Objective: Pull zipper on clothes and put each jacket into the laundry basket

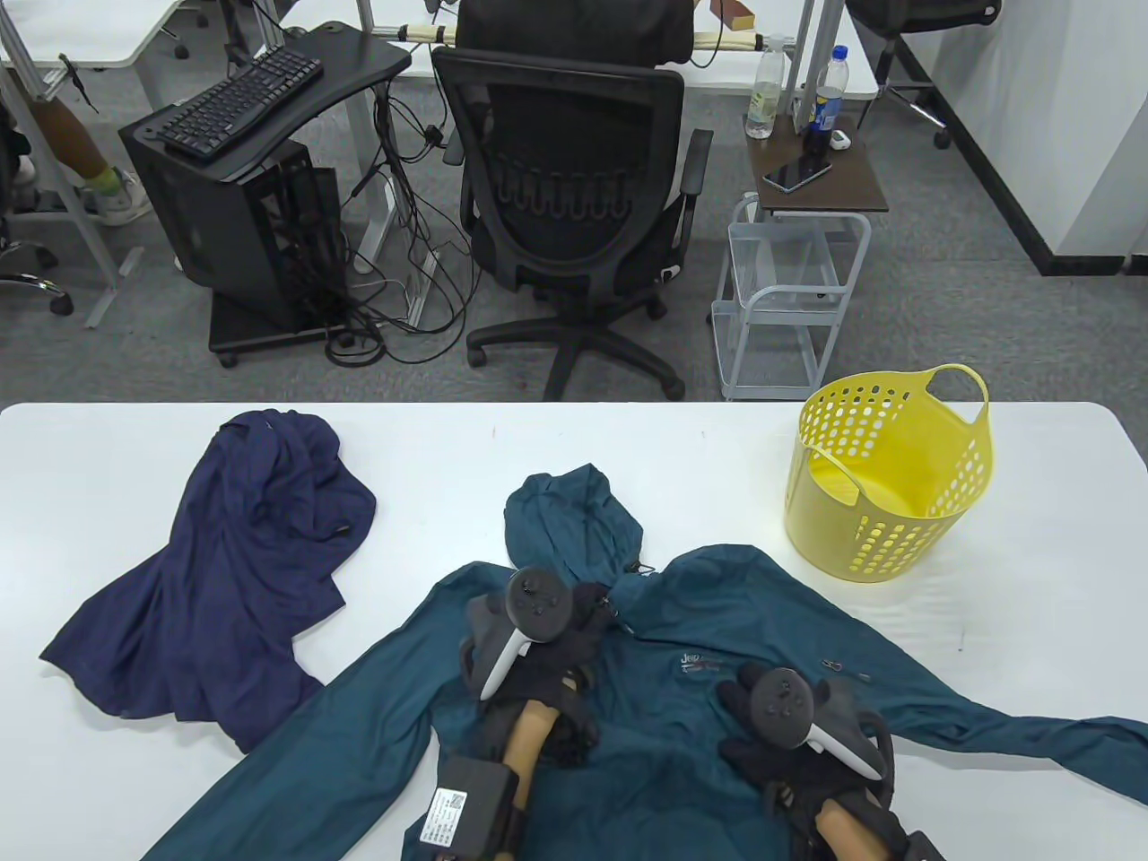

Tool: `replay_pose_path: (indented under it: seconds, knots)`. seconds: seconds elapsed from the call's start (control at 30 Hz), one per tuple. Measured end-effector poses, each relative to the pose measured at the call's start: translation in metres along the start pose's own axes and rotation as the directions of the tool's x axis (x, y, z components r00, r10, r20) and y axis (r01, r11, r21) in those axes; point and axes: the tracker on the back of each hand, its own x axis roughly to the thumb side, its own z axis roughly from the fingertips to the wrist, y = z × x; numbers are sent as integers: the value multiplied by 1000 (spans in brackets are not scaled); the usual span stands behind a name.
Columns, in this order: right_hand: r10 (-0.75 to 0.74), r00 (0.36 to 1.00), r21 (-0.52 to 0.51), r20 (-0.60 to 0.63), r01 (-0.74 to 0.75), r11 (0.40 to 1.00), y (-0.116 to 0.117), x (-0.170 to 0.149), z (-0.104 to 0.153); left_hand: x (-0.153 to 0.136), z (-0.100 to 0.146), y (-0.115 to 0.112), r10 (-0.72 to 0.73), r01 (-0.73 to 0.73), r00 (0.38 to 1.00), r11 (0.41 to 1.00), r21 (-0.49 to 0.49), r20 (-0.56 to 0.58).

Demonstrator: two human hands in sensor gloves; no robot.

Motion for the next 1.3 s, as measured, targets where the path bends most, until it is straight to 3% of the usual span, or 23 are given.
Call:
replay_pose_path:
  seconds: [0.2,0.37,0.5,0.63,0.73,0.97,1.07,1.2,1.3]
  knots:
    - [-72,997,-168,22,75,983,-19,5,2,-7,10,-4,22,-22,999,1000,3,35]
    - [-57,993,-352,105,91,932,-43,37,8,-5,15,-8,35,-37,997,999,21,66]
    - [-137,980,-268,144,172,948,-46,70,-6,-2,15,-13,50,-51,996,999,6,70]
    - [-112,991,-286,80,130,949,-37,93,-24,-2,16,-17,88,-88,994,996,-14,67]
    - [-133,988,-381,74,151,912,-30,96,-26,-8,16,-18,136,-135,990,990,-38,40]
    - [45,995,-494,90,5,869,-24,96,-10,-16,11,-16,238,-240,970,970,-44,-44]
    - [138,989,-467,53,-97,879,-18,100,-9,-16,12,-16,225,-228,973,972,-50,-52]
    - [103,993,-444,63,-65,894,-14,103,-9,-18,12,-15,209,-212,976,976,-42,-55]
    - [123,991,-415,52,-91,905,-14,107,-7,-24,13,-16,286,-294,953,953,-79,-105]
